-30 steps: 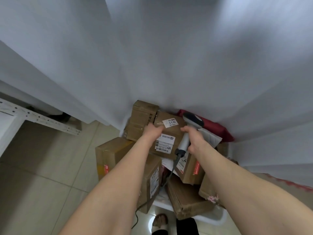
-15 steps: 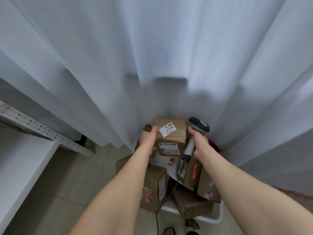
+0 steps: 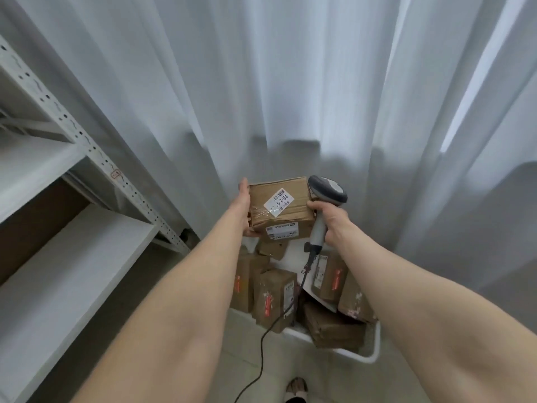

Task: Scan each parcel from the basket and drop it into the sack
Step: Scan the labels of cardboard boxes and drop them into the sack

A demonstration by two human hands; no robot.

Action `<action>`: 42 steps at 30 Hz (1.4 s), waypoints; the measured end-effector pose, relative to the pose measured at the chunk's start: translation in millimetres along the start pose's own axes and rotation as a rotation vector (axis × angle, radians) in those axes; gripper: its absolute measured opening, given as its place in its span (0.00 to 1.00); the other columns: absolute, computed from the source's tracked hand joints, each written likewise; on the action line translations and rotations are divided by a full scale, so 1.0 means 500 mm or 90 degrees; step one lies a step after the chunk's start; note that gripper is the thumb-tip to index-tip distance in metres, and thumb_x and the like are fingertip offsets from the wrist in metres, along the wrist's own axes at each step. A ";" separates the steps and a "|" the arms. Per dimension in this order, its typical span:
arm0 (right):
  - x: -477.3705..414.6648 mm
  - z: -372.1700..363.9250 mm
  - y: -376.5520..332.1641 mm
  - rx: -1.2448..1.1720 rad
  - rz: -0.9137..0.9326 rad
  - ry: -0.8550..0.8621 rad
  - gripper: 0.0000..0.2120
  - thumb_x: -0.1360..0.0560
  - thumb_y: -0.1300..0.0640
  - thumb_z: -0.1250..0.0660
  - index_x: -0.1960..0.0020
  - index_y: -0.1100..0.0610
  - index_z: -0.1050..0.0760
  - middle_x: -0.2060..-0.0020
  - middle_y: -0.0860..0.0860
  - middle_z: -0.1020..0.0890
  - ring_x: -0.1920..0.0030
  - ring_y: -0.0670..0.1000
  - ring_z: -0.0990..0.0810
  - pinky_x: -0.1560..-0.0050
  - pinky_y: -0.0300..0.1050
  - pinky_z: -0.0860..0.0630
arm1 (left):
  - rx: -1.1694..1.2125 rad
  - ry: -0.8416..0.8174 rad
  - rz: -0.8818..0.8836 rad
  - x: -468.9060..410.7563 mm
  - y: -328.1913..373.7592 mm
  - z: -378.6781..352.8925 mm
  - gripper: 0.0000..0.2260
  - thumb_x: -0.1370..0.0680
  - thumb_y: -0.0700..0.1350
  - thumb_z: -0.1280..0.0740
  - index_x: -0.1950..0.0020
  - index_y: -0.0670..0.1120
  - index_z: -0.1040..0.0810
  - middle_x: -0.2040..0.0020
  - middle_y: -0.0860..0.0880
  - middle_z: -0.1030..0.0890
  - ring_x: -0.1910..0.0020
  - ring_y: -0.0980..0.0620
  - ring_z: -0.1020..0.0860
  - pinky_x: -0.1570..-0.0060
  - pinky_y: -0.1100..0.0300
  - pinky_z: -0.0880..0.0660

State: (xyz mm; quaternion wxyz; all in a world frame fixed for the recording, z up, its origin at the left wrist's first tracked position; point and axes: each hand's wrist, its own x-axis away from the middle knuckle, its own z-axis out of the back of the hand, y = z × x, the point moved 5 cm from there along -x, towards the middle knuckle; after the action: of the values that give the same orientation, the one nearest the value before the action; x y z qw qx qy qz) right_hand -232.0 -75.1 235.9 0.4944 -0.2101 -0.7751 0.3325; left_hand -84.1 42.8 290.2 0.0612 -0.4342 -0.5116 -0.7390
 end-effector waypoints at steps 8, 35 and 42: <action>0.161 0.047 0.035 0.054 0.024 -0.088 0.12 0.28 0.68 0.31 0.46 0.58 0.22 0.53 0.57 0.16 0.50 0.59 0.18 0.43 0.59 0.22 | 0.057 0.043 0.007 0.182 -0.072 0.041 0.11 0.26 0.55 0.37 0.57 0.46 0.26 0.66 0.46 0.19 0.62 0.46 0.22 0.53 0.53 0.25; 0.243 -0.024 0.068 -0.038 0.044 -0.046 0.09 0.28 0.64 0.29 0.50 0.57 0.24 0.56 0.57 0.16 0.56 0.56 0.18 0.55 0.51 0.20 | -0.044 -0.059 -0.081 0.223 -0.055 0.142 0.36 0.31 0.71 0.37 0.33 0.48 0.33 0.44 0.44 0.24 0.42 0.36 0.26 0.47 0.30 0.29; 0.249 -0.050 0.078 -0.062 0.057 -0.096 0.14 0.28 0.56 0.26 0.43 0.58 0.22 0.55 0.56 0.15 0.53 0.58 0.16 0.47 0.58 0.20 | 0.045 -0.029 0.001 0.217 -0.055 0.160 0.24 0.24 0.65 0.42 0.60 0.44 0.29 0.74 0.44 0.20 0.62 0.44 0.23 0.50 0.47 0.25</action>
State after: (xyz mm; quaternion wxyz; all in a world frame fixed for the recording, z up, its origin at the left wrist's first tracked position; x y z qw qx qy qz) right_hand -262.2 40.8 292.8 0.4084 -0.2426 -0.8153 0.3311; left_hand -119.2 159.0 355.0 0.0651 -0.4488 -0.5383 -0.7104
